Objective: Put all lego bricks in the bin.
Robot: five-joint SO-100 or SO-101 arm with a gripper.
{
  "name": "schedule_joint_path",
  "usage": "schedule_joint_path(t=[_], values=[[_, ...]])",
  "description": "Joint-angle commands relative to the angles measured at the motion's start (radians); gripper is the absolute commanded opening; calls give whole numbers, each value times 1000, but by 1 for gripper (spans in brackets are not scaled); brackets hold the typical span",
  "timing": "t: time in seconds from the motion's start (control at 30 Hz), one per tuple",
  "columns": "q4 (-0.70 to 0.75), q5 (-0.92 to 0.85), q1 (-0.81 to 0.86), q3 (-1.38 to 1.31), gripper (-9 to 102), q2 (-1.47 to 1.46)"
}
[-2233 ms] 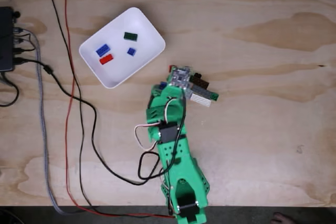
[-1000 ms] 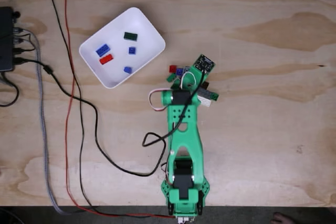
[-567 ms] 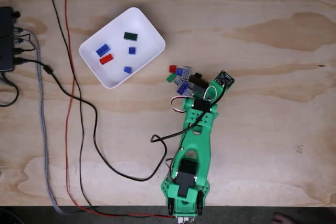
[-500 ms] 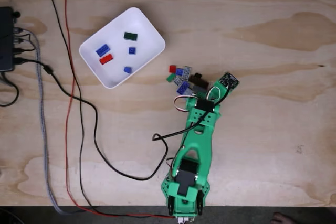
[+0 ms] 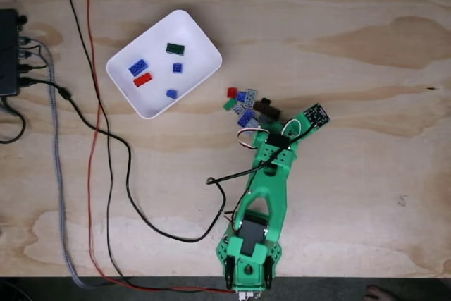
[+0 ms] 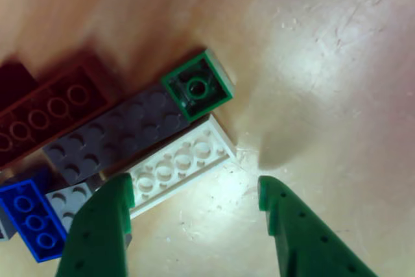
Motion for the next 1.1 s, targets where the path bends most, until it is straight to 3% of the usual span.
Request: schedule_joint_path(t=[0.0, 0.37, 0.7, 0.83, 0.93, 1.07], values=[[-5, 18, 14, -34, 21, -17], [5, 35, 20, -100, 20, -78], [-2, 34, 8, -117, 0, -106], [-6, 29, -3, -87, 0, -72], [41, 26, -23, -46, 0, 74], [239, 69, -161, -89, 0, 517]])
